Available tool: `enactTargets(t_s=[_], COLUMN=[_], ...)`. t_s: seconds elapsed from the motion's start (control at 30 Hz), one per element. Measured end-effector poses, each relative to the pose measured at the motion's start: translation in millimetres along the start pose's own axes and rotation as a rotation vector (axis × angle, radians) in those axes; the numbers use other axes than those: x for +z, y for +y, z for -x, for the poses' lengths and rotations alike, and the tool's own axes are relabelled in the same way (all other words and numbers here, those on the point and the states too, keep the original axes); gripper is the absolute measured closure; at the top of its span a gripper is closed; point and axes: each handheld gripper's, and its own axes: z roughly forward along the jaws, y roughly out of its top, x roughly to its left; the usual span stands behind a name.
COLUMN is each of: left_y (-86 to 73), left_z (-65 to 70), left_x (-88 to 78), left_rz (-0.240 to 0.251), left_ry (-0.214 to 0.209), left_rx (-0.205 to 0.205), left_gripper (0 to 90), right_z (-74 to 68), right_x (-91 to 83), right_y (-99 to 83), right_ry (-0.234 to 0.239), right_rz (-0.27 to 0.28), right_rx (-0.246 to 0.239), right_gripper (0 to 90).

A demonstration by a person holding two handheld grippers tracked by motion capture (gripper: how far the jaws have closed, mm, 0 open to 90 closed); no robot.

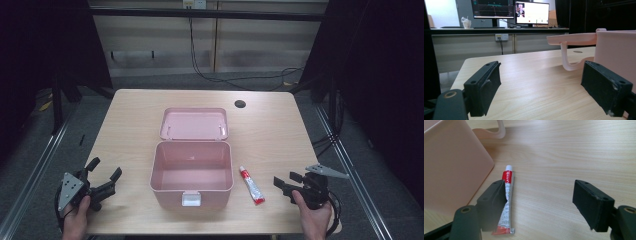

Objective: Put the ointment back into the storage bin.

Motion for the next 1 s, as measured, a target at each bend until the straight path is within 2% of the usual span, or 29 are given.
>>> enactTargets(t_s=[0.1, 0.2, 0.27, 0.3, 0.37, 0.4, 0.43, 0.47, 0.5, 0.53, 0.6, 0.63, 0.77, 0.8, 0.87, 0.9, 0.93, 0.97, 1.0], left_y=[0.0, 0.0, 0.0, 0.0, 0.0, 0.0, 0.0, 0.0, 0.0, 0.0, 0.0, 0.0, 0.0, 0.0, 0.0, 0.0, 0.0, 0.0, 0.0], left_z=[0.0, 0.0, 0.0, 0.0, 0.0, 0.0, 0.0, 0.0, 0.0, 0.0, 0.0, 0.0, 0.0, 0.0, 0.0, 0.0, 0.0, 0.0, 0.0], left_x=[0.0, 0.0, -0.1, 0.0, 0.0, 0.0, 0.0, 0.0, 0.0, 0.0, 0.0, 0.0, 0.0, 0.0, 0.0, 0.0, 0.0, 0.0, 0.0], left_rz=[0.000, 0.000, 0.000, 0.000, 0.000, 0.000, 0.000, 0.000, 0.000, 0.000, 0.000, 0.000, 0.000, 0.000, 0.000, 0.000, 0.000, 0.000, 0.000], left_ry=[0.000, 0.000, 0.000, 0.000, 0.000, 0.000, 0.000, 0.000, 0.000, 0.000, 0.000, 0.000, 0.000, 0.000, 0.000, 0.000, 0.000, 0.000, 0.000], left_rx=[0.000, 0.000, 0.000, 0.000, 0.000, 0.000, 0.000, 0.000, 0.000, 0.000, 0.000, 0.000, 0.000, 0.000, 0.000, 0.000, 0.000, 0.000, 0.000], left_gripper=[15.6, 15.6, 15.6, 15.6, 15.6, 15.6, 15.6, 15.6, 15.6, 15.6, 15.6, 15.6, 15.6, 15.6, 15.6, 15.6, 15.6, 15.5, 15.5], right_z=[0.4, 1.8, 2.9, 3.4, 2.0, 2.0, -1.1, -1.1, -4.4, -4.4, -6.9, -8.5, -11.5, -13.0, -15.7, -15.8, -17.5, -17.5, -19.6], right_x=[0.1, 0.4, 0.6, -0.3, -1.4, -1.4, -2.0, -2.0, -1.4, -1.4, 0.2, 0.3, 0.3, 0.5, 1.9, 3.4, 4.8, 4.8, 7.7], right_y=[-0.2, -0.3, -0.3, 0.1, 1.7, 1.7, 4.3, 4.3, 7.7, 7.7, 11.4, 14.1, 20.1, 22.0, 26.7, 28.4, 31.5, 31.5, 34.5], right_ry=[-0.001, -0.006, -0.003, -0.006, 0.013, 0.013, 0.010, 0.010, 0.021, 0.021, 0.026, 0.017, 0.030, 0.020, 0.001, 0.014, 0.049, 0.049, 0.066], right_rz=[-0.002, -0.012, -0.022, -0.025, -0.039, -0.039, -0.054, -0.054, -0.086, -0.086, -0.124, -0.134, -0.169, -0.187, -0.239, -0.257, -0.287, -0.287, -0.326], right_rx=[0.000, 0.027, 0.041, 0.042, 0.026, 0.026, -0.006, -0.006, -0.023, -0.023, -0.027, -0.044, -0.054, -0.062, -0.060, -0.059, -0.053, -0.053, -0.065], right_gripper=[25.7, 23.5, 24.1, 27.7, 33.2, 33.2, 33.2, 33.2, 30.0, 30.0, 23.9, 20.9, 18.7, 18.1, 19.1, 22.9, 30.7, 30.7, 30.4])
